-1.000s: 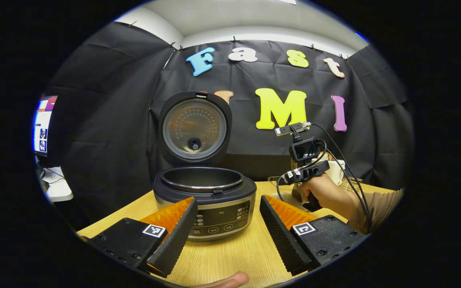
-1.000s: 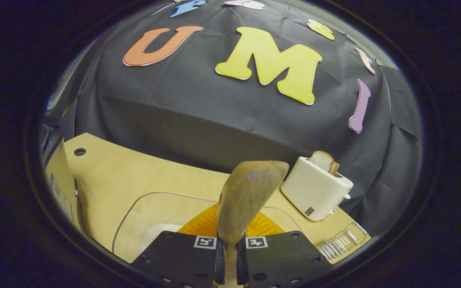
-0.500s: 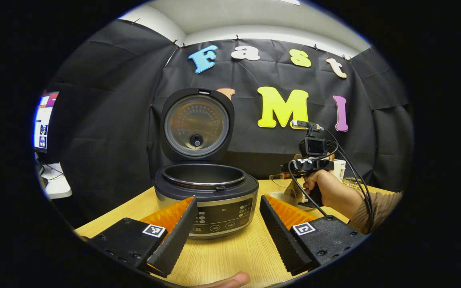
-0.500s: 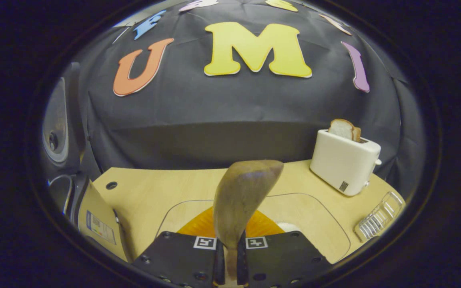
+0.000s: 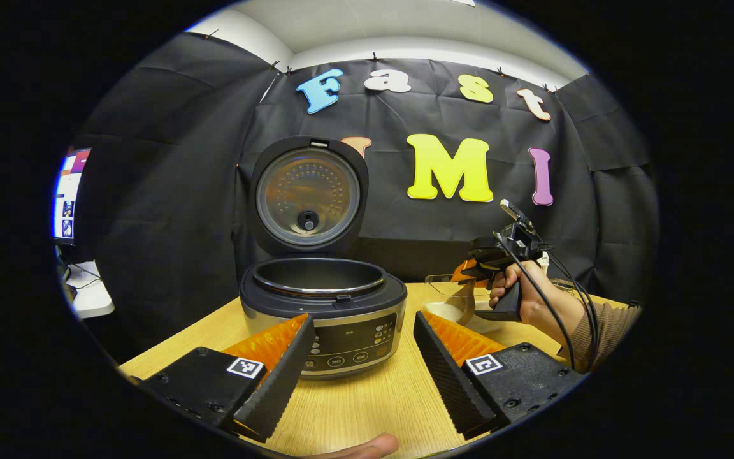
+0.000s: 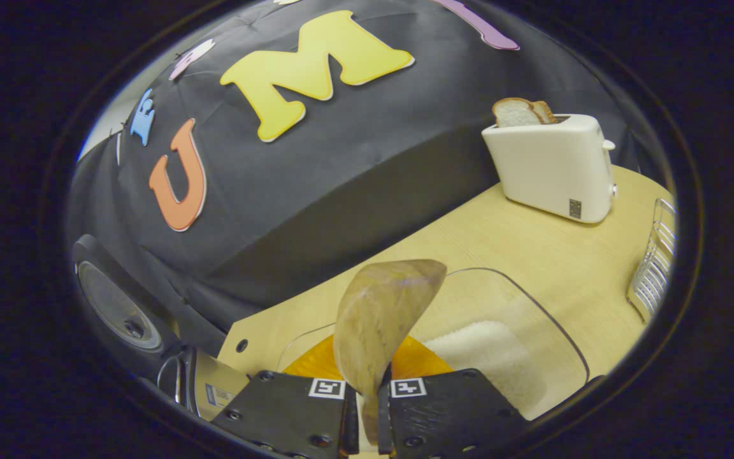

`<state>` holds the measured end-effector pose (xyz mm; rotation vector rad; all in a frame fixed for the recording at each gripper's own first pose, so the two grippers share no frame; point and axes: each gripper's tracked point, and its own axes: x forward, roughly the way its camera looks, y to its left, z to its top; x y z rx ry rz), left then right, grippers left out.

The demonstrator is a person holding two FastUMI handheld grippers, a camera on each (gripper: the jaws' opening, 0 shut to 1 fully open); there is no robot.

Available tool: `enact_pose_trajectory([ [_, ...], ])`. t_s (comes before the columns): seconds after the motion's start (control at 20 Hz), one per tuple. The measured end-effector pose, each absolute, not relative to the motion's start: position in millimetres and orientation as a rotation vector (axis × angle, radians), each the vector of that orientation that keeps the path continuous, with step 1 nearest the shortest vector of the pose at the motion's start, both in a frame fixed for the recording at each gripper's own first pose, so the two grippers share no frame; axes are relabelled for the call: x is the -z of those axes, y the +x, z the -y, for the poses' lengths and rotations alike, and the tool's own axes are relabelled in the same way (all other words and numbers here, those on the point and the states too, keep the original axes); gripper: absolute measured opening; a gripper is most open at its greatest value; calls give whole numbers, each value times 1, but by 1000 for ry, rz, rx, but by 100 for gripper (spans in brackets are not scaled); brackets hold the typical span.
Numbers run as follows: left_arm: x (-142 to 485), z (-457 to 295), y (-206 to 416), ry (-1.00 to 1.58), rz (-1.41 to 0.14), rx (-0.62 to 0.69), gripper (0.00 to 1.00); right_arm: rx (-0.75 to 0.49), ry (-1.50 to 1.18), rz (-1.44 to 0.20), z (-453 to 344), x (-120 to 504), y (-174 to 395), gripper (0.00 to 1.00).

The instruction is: Close the left gripper, press the button to open the rice cooker; take a wooden spoon from the chopstick holder with the right hand, scoop a spoonful of rice and pour it into the rice cooker, then put the wooden spoon back into the chopstick holder.

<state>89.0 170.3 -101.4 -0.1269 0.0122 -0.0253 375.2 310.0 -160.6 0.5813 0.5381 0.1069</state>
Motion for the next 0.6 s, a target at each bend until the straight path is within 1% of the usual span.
enact_pose_trajectory([
  [0.15,102,-168,91,-128,-20,21,96,-119,604,-539,-317,158,373,11],
  [0.2,102,-168,90,-126,-24,22,99,-125,610,-540,-318,158,373,11],
  [0.4,100,-168,88,-118,-23,20,99,-163,711,-524,-322,146,372,11],
  [0.6,101,-169,88,-111,-32,12,99,-154,757,-518,-317,142,371,11],
])
